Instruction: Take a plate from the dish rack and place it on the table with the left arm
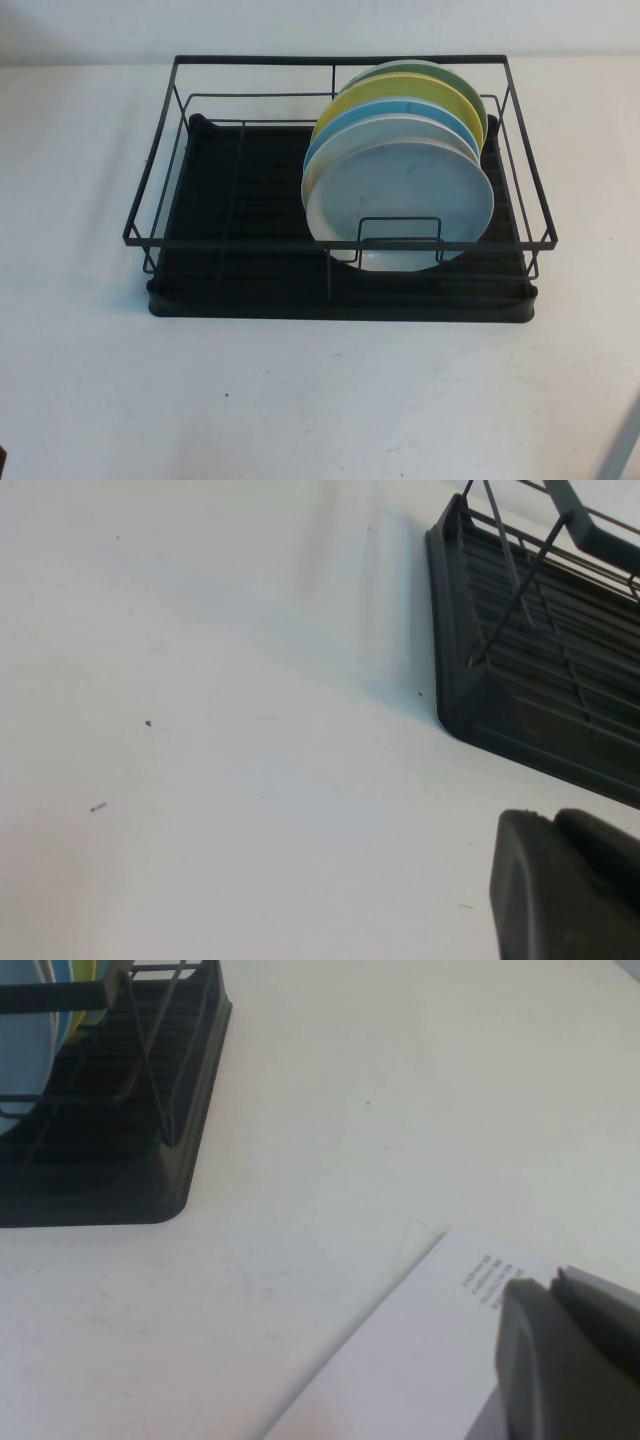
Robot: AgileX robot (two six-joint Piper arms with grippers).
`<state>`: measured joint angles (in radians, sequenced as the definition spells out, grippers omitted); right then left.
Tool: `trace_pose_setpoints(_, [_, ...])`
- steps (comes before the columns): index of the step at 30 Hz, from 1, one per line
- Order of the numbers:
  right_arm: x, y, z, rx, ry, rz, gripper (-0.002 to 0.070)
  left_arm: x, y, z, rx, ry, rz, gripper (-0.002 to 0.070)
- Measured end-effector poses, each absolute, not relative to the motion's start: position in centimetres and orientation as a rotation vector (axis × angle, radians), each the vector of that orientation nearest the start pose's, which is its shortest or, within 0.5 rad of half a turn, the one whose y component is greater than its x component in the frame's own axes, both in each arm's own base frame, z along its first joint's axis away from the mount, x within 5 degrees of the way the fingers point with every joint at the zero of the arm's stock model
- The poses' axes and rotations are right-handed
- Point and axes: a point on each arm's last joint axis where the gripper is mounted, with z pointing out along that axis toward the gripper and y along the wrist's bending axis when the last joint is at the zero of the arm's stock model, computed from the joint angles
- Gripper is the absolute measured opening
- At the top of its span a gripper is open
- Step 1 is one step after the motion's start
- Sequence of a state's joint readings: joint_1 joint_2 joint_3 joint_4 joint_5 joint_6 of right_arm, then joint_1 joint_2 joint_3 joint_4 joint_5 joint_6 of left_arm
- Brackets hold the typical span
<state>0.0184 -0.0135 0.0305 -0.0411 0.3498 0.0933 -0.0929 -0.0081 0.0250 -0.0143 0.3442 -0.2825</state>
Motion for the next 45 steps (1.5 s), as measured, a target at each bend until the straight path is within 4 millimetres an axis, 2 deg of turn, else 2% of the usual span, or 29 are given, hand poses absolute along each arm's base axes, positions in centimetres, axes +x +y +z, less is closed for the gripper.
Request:
trace_pose_setpoints(6, [5.3,0.0,17.2,0.043,1.850,0.038,-0.0020,5.3,-0.5,17.4,-0.172,1.845,-0.259,-0.0004])
trace_pose_setpoints(14, [5.3,0.0,17.2,0.043,1.850,0.038,-0.0021,5.4,0.5,17.5,0.099,1.834,0.108,-0.0004])
trace_pose_setpoints(25, [5.3,0.0,17.2,0.043,1.850,0.038,-0.0020,5.4,0.8,17.6,0.166,1.819,0.203,-0.0004])
trace_pose_setpoints(29, [5.3,0.0,17.2,0.043,1.850,0.038,-0.0020,5.6,0.4,18.3,0.122,1.743,0.122,-0.0004])
trace_pose_setpoints(33, [5.3,0.0,17.2,0.043,1.850,0.038,-0.0020,5.7,-0.4,20.1,-0.023,1.546,-0.145,-0.0004])
trace_pose_setpoints(36, [5.3,0.0,17.2,0.043,1.850,0.038,-0.0020,5.5,-0.9,21.5,-0.058,1.396,-0.290,-0.0004])
trace_pose_setpoints(45, [5.3,0.0,17.2,0.043,1.850,0.038,-0.0020,4.7,-1.6,23.6,-0.009,1.160,-0.421,-0.0004])
